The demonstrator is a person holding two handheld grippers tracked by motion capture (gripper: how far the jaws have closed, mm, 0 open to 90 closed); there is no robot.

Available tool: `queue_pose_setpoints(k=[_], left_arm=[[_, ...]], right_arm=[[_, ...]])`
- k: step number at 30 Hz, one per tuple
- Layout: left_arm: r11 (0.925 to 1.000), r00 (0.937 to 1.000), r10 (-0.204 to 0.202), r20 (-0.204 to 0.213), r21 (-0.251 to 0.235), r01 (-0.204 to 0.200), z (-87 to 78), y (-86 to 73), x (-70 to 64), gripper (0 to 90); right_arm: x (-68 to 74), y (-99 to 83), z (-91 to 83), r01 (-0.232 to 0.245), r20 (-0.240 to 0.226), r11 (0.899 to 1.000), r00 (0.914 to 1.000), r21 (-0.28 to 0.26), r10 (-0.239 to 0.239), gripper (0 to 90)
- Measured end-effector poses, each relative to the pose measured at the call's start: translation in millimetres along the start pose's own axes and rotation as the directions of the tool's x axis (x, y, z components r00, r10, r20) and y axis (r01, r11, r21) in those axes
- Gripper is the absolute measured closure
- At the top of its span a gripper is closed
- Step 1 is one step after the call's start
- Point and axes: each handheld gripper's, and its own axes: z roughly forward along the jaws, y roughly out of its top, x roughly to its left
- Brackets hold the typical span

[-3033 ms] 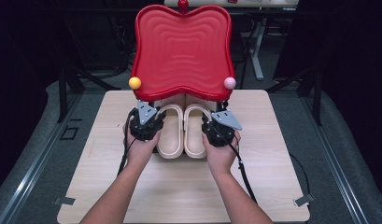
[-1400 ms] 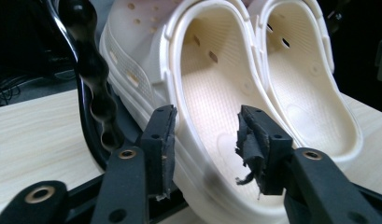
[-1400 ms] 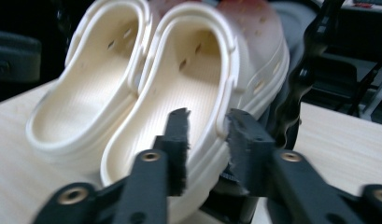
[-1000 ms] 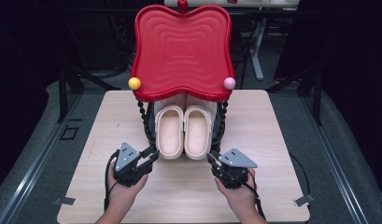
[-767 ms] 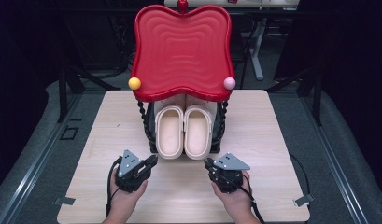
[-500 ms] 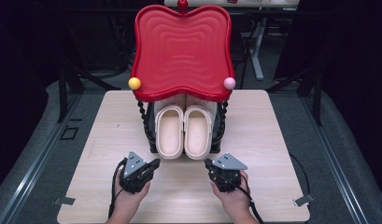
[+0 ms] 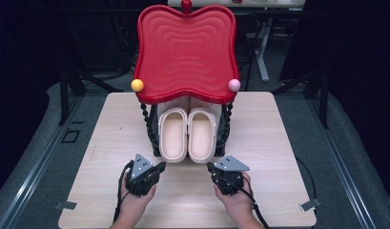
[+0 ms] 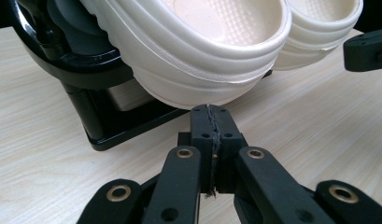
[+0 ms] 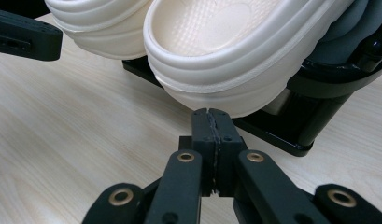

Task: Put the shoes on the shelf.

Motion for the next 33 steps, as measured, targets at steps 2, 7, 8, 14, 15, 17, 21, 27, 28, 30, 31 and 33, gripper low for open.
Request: queue_pose_setpoints(k=[2, 7, 8, 14, 15, 17, 21, 27, 28, 30, 31, 33], left_arm=[[1.0000, 1.0000, -0.004, -0.004, -0.006, 0.004, 1.0, 1.1, 0.5, 89.8], [0.9999, 0.9999, -0.015, -0.004, -0.006, 0.015, 2.3, 2.9, 1.2, 89.8], [0.9999, 0.9999, -0.015, -0.005, -0.006, 0.015, 2.3, 3.2, 1.3, 89.8], [0.9992, 0.9993, -0.036, -0.012, -0.019, 0.036, 1.4, 8.8, 4.5, 89.8], [0.9989, 0.9991, -0.042, -0.011, -0.021, 0.041, 1.9, 10.1, 5.3, 89.9], [0.9988, 0.9990, -0.043, -0.012, -0.023, 0.043, 3.1, 11.3, 6.3, 89.9], [0.9983, 0.9985, -0.053, -0.014, -0.027, 0.053, 6.6, 12.8, 7.2, 89.9], [0.9975, 0.9979, -0.062, -0.020, -0.034, 0.061, 11.3, 17.7, 8.2, 89.9], [0.9973, 0.9977, -0.064, -0.022, -0.038, 0.063, 11.8, 19.1, 9.2, 89.9], [0.9962, 0.9968, -0.073, -0.033, -0.050, 0.071, 12.8, 21.8, 11.8, 89.9], [0.9956, 0.9962, -0.079, -0.036, -0.053, 0.077, 13.4, 23.5, 13.9, 89.9], [0.9950, 0.9951, -0.086, -0.048, -0.055, 0.083, 14.3, 25.7, 16.5, 89.9]], right_arm=[[-0.5, 1.1, 1.0, -0.001, 0.006, 1.000, 1.0000, -0.002, 0.001, 89.8], [-2.6, 4.0, 0.2, -0.004, 0.014, 1.000, 0.9999, -0.005, 0.004, 89.9], [-2.7, 4.5, -0.3, -0.004, 0.015, 1.000, 0.9999, -0.007, 0.004, 89.9], [-8.9, 9.9, -3.7, -0.009, 0.064, 1.000, 0.9979, -0.016, 0.010, 90.0], [-11.4, 10.7, -3.8, -0.014, 0.072, 1.000, 0.9973, -0.012, 0.015, 90.0], [-15.7, 12.1, -3.6, -0.027, 0.085, 0.999, 0.9960, -0.018, 0.028, 90.0], [-22.2, 15.8, -2.3, -0.024, 0.111, 0.999, 0.9934, -0.027, 0.027, 90.0], [-28.2, 22.0, 3.5, -0.022, 0.125, 0.999, 0.9918, -0.038, 0.026, 90.0], [-28.7, 22.7, 4.0, -0.022, 0.126, 0.999, 0.9917, -0.037, 0.027, 90.0], [-29.1, 25.1, 6.3, -0.020, 0.132, 0.999, 0.9909, -0.041, 0.026, 90.0], [-29.2, 26.0, 7.2, -0.023, 0.132, 0.999, 0.9909, -0.044, 0.029, 90.0], [-29.2, 28.8, 9.3, -0.023, 0.130, 0.999, 0.9911, -0.044, 0.029, 90.0]])
